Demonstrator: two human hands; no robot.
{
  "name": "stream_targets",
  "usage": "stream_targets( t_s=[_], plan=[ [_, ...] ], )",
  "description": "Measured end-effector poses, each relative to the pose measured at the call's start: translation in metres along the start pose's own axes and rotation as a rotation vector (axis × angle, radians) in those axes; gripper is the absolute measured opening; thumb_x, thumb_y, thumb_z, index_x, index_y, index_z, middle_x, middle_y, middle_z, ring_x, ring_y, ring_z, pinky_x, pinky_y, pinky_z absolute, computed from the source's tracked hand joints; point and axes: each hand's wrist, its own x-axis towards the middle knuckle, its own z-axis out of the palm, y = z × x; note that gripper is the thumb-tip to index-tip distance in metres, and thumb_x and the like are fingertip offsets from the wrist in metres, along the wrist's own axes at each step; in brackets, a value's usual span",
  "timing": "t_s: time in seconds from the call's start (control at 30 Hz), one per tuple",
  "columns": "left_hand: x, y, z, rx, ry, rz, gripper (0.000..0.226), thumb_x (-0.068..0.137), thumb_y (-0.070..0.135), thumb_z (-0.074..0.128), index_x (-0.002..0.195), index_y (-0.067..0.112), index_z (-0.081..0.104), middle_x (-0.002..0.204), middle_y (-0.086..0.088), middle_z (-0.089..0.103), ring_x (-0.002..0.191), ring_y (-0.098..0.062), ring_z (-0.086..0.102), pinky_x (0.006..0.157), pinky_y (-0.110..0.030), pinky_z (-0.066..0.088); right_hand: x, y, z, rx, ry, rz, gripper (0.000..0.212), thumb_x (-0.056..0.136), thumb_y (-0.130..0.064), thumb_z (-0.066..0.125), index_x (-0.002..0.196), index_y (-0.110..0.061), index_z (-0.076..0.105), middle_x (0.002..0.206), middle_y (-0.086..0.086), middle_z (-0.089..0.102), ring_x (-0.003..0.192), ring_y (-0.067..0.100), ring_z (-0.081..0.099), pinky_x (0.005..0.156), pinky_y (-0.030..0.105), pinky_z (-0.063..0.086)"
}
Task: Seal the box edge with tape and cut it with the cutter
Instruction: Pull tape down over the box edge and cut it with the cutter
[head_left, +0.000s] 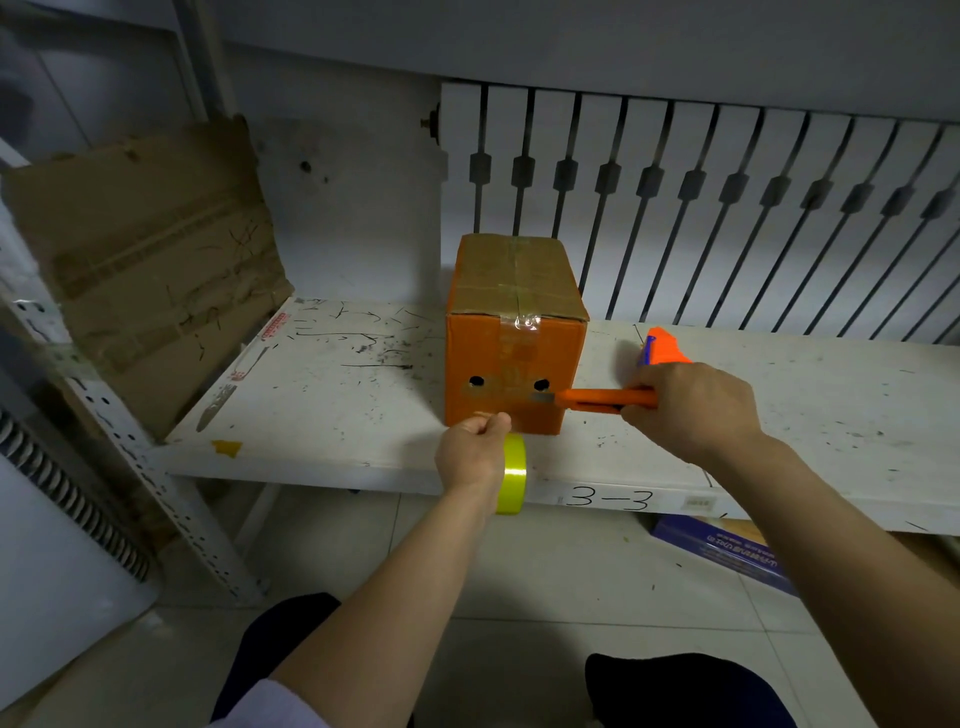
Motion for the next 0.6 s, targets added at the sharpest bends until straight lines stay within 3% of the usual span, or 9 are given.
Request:
stream_targets(
  t_s=[0.13,0.27,0.4,0.5,0.6],
  plan=[
    [0.002,-0.001,-0.011,0.088,0.002,0.066,0.007,0.083,0.018,0.065,0.081,0.015,0.071,0.089,-0.004,0.07,0.09,-0.02,0.062,0.075,-0.023,0.041,0.001,0.005,0.021,0.097,-0.076,0.074,0.023,0.088,-0.04,0.054,0.106,-0.03,0.065,0.083,-0.005,0.058,0.076,0.016,0.055,0.068,0.03,0.049],
    [0.008,-0.002,-0.03,0.396,0.084,0.199,0.015,0.086,0.019,0.06,0.093,0.015,0.072,0.103,-0.007,0.072,0.097,-0.027,0.063,0.079,-0.027,0.045,0.002,-0.004,0.041,0.218,-0.105,0.033,0.028,0.088,-0.047,0.051,0.107,-0.031,0.062,0.088,-0.002,0.065,0.078,0.019,0.059,0.068,0.031,0.05],
    [0.019,-0.004,-0.056,0.703,0.174,0.384,0.021,0.088,0.012,0.056,0.105,0.013,0.069,0.104,-0.011,0.071,0.096,-0.028,0.062,0.078,-0.031,0.048,0.008,-0.014,0.061,0.289,-0.188,-0.013,0.026,0.09,-0.041,0.05,0.113,-0.032,0.059,0.102,-0.003,0.066,0.09,0.018,0.06,0.077,0.034,0.052],
    [0.039,-0.005,-0.072,0.83,0.207,0.465,0.025,0.088,0.009,0.056,0.11,0.013,0.067,0.1,-0.008,0.071,0.091,-0.02,0.061,0.069,-0.022,0.037,0.012,-0.011,0.074,0.294,-0.205,-0.024,0.035,0.088,-0.033,0.056,0.123,-0.029,0.057,0.117,-0.003,0.062,0.103,0.019,0.058,0.089,0.04,0.05],
    [0.058,-0.004,-0.083,0.951,0.159,0.478,0.026,0.089,0.007,0.054,0.112,0.008,0.064,0.1,-0.012,0.07,0.092,-0.025,0.062,0.065,-0.023,0.033,0.017,-0.004,0.088,0.246,-0.214,-0.011,0.041,0.088,-0.03,0.057,0.129,-0.029,0.053,0.118,-0.003,0.058,0.108,0.019,0.055,0.095,0.044,0.044]
  ],
)
